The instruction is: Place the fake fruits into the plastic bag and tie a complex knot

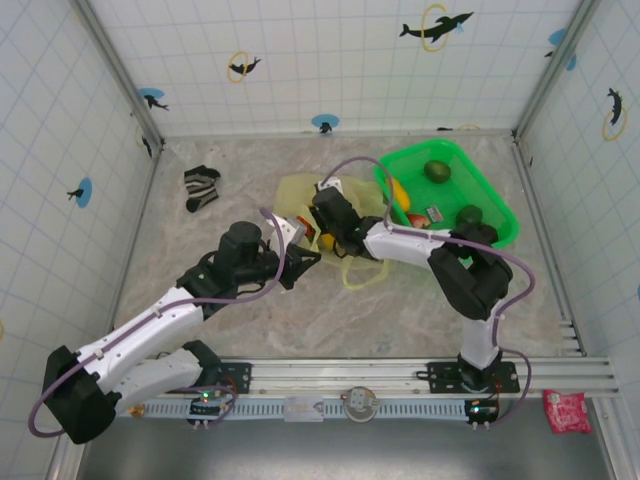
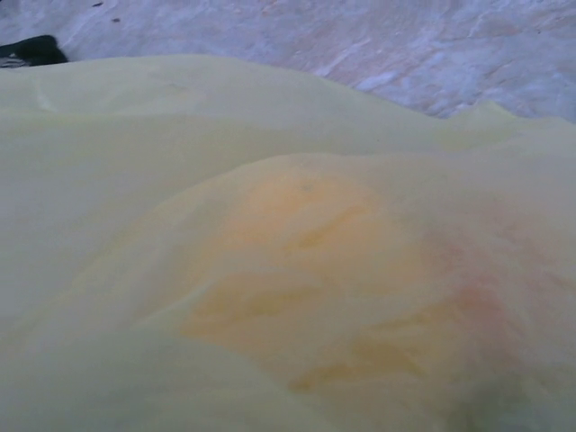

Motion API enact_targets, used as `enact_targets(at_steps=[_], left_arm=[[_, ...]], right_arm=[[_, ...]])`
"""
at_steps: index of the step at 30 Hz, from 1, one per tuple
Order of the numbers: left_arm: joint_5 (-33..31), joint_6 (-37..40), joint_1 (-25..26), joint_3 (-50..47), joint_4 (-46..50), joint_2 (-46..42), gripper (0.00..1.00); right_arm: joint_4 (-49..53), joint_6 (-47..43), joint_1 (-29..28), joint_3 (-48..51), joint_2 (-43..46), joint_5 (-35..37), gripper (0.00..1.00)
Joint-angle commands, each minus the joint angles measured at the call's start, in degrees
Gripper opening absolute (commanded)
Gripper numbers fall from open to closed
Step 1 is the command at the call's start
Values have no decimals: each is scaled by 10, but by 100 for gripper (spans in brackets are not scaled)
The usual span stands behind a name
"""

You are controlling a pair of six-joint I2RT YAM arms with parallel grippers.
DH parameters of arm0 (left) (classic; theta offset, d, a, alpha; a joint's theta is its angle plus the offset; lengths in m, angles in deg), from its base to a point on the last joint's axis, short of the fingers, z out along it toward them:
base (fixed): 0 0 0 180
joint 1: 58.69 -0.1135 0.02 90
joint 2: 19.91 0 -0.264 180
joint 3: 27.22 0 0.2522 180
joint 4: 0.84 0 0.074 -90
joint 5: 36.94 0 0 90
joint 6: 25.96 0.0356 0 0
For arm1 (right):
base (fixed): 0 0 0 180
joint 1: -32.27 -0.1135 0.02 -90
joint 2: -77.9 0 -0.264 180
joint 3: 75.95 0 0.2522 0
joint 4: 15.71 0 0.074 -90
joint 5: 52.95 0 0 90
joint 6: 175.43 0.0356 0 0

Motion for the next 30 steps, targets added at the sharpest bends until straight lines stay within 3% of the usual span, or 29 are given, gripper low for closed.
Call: enact_targets(at_steps=[1, 8, 14, 30], left_arm=[[-20, 10, 4, 7, 9, 2, 0], [-18, 16, 4, 12, 9, 19, 0], [-18, 17, 4, 14, 10, 18, 0], [-32, 19, 4, 15, 26, -7, 0]], right_arm=[[-4, 2, -3, -33, -28, 58, 61], [-15, -11, -4, -31, -23, 28, 74], [-38, -27, -3, -1, 19, 10, 78], [-49, -42, 3, 98, 146, 11, 69]])
